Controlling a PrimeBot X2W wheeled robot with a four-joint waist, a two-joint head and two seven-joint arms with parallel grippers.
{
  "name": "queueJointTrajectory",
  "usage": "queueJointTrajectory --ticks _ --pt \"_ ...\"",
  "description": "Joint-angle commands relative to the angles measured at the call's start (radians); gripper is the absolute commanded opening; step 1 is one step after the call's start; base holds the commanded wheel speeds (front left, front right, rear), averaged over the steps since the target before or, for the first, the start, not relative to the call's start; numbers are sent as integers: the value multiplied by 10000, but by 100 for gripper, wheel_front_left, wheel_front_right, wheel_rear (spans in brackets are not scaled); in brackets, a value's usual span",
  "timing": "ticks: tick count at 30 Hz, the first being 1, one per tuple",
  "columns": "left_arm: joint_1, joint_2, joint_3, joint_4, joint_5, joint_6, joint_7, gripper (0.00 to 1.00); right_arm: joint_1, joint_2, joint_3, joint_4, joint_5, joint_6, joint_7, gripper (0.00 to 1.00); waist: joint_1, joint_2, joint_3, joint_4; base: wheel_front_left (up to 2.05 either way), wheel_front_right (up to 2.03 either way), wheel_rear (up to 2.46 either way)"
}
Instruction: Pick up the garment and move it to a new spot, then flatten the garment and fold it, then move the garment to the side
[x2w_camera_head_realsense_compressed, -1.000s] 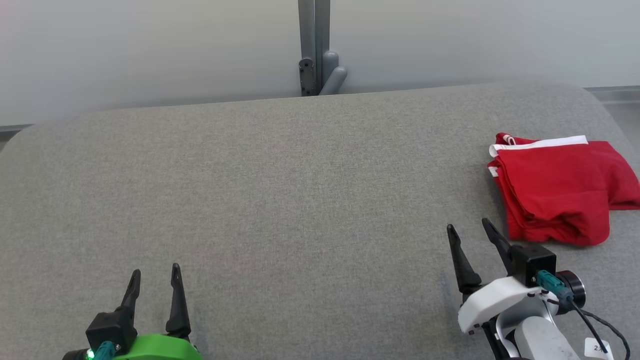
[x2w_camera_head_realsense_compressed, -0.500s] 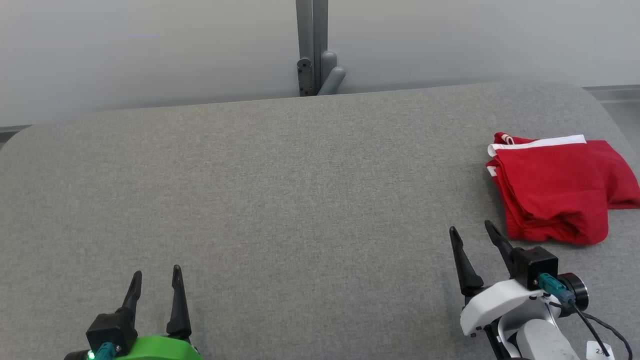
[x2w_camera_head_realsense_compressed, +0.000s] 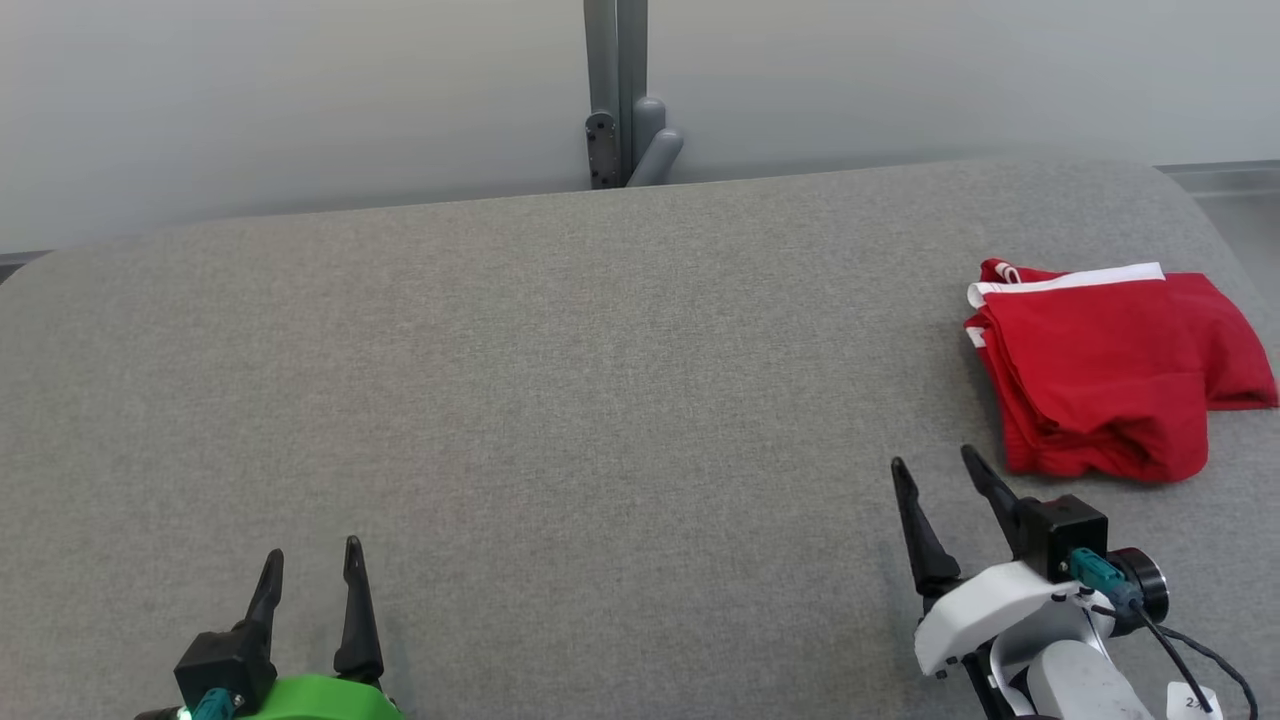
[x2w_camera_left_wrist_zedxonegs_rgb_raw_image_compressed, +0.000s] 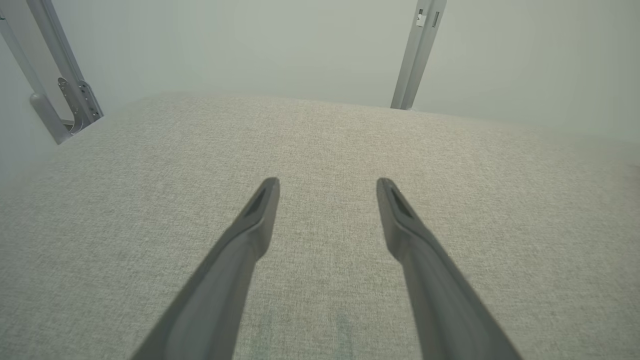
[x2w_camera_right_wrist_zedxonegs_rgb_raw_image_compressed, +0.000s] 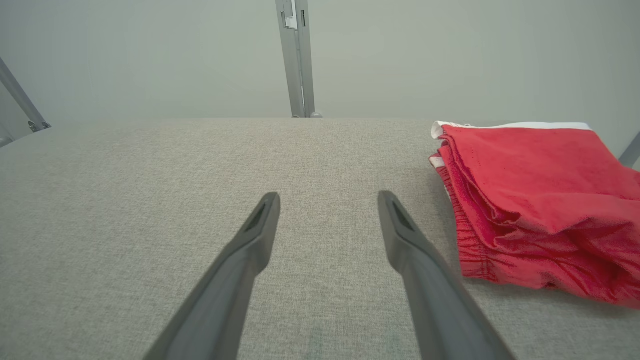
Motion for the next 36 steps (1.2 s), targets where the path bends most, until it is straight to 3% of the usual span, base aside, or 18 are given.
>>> queueJointTrajectory --ticks 1,14,15,19,24,36 --pt "61 36 -48 32 -57 15 6 100 -12 -26 -24 50 -25 -17 -20 100 0 -1 41 -595 0 0 0" --pt "50 42 -133 46 -221 -113 6 100 -34 -17 188 193 9 -18 -20 100 0 -1 97 -573 0 0 0" --pt "-14 0 -155 85 -249 -75 2 0 6 23 170 186 -6 2 2 0 0 0 96 -575 0 0 0" --pt "-17 -38 -169 429 -362 -79 49 0 174 61 130 489 101 2 62 0 0 0 96 -572 0 0 0" --pt "-256 -33 16 487 -1280 -132 382 0 41 56 -105 475 1120 1 397 0 0 18 77 -537 0 0 0" --pt "-525 -22 178 242 -3372 -149 895 0 -42 44 -361 212 3425 0 905 0 0 -1 113 -455 0 0 0"
